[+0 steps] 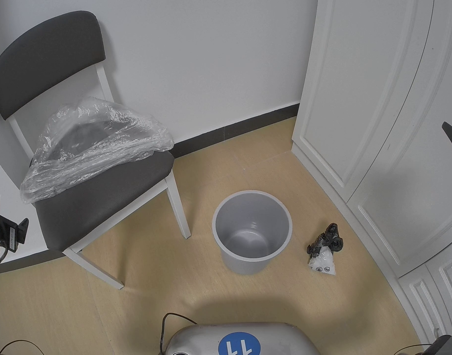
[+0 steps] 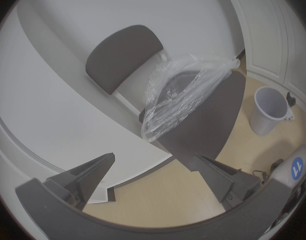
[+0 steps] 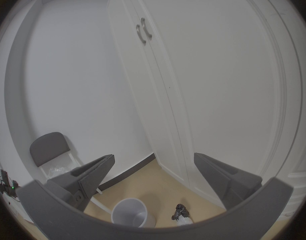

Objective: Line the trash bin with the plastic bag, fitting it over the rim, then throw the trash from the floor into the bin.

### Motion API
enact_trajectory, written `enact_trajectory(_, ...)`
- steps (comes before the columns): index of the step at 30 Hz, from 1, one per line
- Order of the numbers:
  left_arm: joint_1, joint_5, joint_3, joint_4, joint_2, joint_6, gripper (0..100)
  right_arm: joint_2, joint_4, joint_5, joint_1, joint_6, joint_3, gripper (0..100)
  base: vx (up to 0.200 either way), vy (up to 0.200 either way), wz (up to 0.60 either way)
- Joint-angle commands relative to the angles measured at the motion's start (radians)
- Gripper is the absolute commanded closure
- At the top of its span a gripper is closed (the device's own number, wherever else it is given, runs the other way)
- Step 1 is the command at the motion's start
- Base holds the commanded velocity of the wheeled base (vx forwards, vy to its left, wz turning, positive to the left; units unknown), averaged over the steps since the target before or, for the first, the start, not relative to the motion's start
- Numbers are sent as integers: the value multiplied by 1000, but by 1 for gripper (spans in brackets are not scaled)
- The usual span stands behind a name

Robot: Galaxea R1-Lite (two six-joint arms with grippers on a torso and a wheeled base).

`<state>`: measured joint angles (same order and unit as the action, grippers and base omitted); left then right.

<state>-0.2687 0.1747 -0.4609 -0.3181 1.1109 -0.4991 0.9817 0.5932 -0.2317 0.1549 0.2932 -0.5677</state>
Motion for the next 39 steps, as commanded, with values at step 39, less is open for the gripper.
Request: enact_trajectory(39, -106, 52, -105, -561, 598, -231, 0, 46, 4, 8, 23, 0, 5, 0, 0, 0, 0)
